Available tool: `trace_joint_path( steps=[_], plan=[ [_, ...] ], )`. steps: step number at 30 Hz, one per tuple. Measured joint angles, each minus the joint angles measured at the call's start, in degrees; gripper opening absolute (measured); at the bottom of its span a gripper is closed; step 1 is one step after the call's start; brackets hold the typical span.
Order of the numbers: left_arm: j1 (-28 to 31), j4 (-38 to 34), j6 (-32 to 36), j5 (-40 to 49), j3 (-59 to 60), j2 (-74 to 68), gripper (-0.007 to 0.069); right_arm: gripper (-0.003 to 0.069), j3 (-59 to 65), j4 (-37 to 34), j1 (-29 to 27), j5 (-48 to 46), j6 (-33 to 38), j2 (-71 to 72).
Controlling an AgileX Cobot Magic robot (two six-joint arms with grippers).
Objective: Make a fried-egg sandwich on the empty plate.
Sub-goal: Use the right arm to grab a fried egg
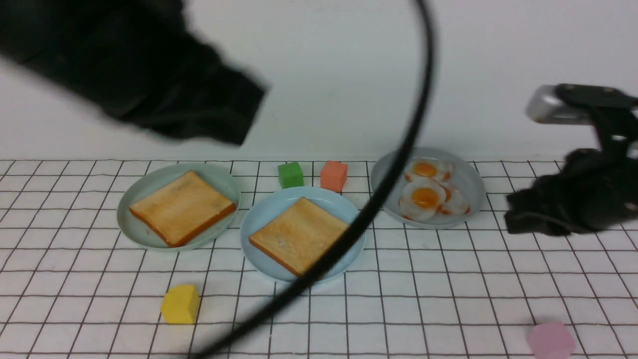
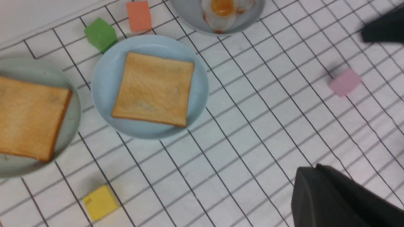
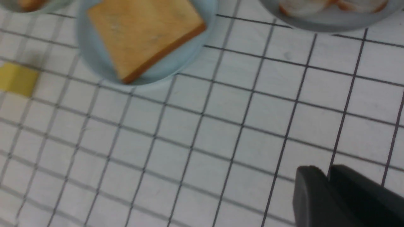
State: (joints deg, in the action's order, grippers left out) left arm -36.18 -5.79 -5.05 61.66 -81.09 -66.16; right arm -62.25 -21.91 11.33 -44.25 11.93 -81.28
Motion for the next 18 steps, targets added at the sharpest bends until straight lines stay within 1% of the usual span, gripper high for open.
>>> trace_joint_path(
  steps=[1, 2, 6, 7, 8, 9, 11, 13, 15, 18],
  plan=[
    [0.0, -0.1, 0.0, 0.0, 0.9, 0.8, -0.0013, 0.0127, -0.4, 0.0, 0.0, 0.1, 0.0, -0.6],
    [0.0, -0.5, 0.1, -3.0, 7.1, 6.1, -0.0013, 0.0155, -3.1, -0.1, -0.5, 0.4, 0.0, -5.0],
    [0.0, -0.9, 0.2, -15.1, 24.8, 23.0, -0.0013, 0.0260, -12.3, -0.3, -0.9, 1.6, 0.0, -16.6],
    [0.0, -0.9, 0.2, -16.5, 26.4, 23.8, -0.0013, 0.0266, -12.8, -0.4, -1.0, 1.6, 0.0, -17.1],
    [0.0, -1.0, 0.0, -21.2, 32.3, 29.8, -0.0013, 0.0308, -16.7, -0.4, -1.0, 1.7, 0.0, -21.3],
    [0.0, -1.0, -0.1, -22.5, 33.0, 31.2, -0.0013, 0.0318, -17.7, -0.4, -1.0, 1.7, 0.0, -22.4],
    [0.0, -1.2, -1.1, -29.4, 39.8, 37.9, -0.0013, 0.0379, -24.0, 0.0, -1.0, 1.7, 0.0, -28.9],
    [0.0, -1.2, -1.5, -30.6, 41.2, 39.5, -0.0013, 0.0398, -26.3, 0.4, -1.0, 1.7, 0.0, -31.3],
    [0.0, -1.2, -2.3, -31.7, 42.6, 41.1, -0.0013, 0.0437, -32.4, 2.5, -1.0, 1.7, 0.0, -36.9],
    [0.0, -1.2, -2.5, -32.0, 42.9, 40.5, -0.0013, 0.0453, -37.2, 5.2, -1.0, 1.7, 0.0, -41.2]
  ],
)
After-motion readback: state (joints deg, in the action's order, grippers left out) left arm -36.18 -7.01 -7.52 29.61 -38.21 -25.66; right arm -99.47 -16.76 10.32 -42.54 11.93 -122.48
